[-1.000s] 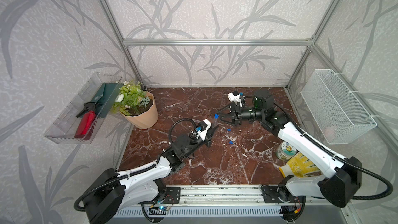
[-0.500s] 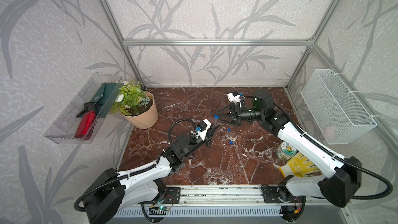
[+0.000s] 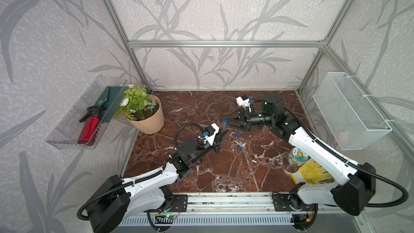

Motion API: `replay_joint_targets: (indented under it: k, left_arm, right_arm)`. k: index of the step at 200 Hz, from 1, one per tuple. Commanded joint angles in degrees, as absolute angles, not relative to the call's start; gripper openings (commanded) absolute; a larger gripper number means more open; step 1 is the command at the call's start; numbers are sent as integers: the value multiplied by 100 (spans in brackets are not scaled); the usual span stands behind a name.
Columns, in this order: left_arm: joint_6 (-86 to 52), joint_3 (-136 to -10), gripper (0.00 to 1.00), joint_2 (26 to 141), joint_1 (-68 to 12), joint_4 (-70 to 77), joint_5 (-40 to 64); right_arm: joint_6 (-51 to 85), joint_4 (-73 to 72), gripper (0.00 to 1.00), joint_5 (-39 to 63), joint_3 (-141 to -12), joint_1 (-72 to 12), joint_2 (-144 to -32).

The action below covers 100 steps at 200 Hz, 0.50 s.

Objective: Insert stoppers into test tubes
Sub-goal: Insert the stopper into the test tube.

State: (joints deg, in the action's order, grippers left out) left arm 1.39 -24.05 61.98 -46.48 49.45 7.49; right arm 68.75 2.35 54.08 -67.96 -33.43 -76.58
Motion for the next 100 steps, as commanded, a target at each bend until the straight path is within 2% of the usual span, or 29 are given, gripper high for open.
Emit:
replay_joint_targets:
  k: [1, 100]
  left_arm:
    - [168, -2687, 0, 6157, -4623, 5198, 888]
    - [721, -3216, 0, 5880, -4626, 4979, 856]
  right_arm:
    - [6734, 476, 47, 5434, -6812, -3383, -7717]
    - [6298, 1213, 44, 5302, -6714, -3384, -7810]
